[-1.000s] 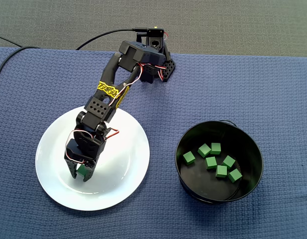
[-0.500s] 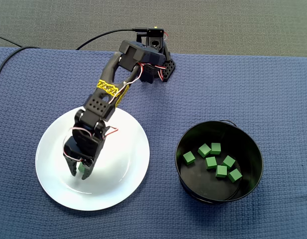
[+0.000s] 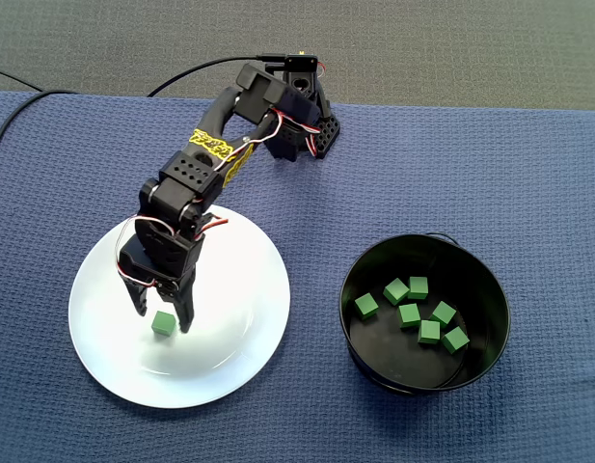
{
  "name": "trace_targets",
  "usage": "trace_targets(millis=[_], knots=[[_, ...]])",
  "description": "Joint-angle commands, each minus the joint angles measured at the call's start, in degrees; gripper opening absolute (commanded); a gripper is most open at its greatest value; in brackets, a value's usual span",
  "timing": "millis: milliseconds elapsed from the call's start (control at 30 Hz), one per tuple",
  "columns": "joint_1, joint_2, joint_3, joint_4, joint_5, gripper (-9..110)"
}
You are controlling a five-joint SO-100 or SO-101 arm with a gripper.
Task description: Pick up the items on the white plate and put them in the black container.
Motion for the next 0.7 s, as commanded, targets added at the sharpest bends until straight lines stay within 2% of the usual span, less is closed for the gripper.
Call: trace_targets(millis=[0,167,667], knots=[[1.8,3.7,-1.1,4.5,-6.1,29],[2.7,1.8,-1.7,5.5,-8.0,30],[3.1,-6.2,-2.7,-1.4,-7.4,31]])
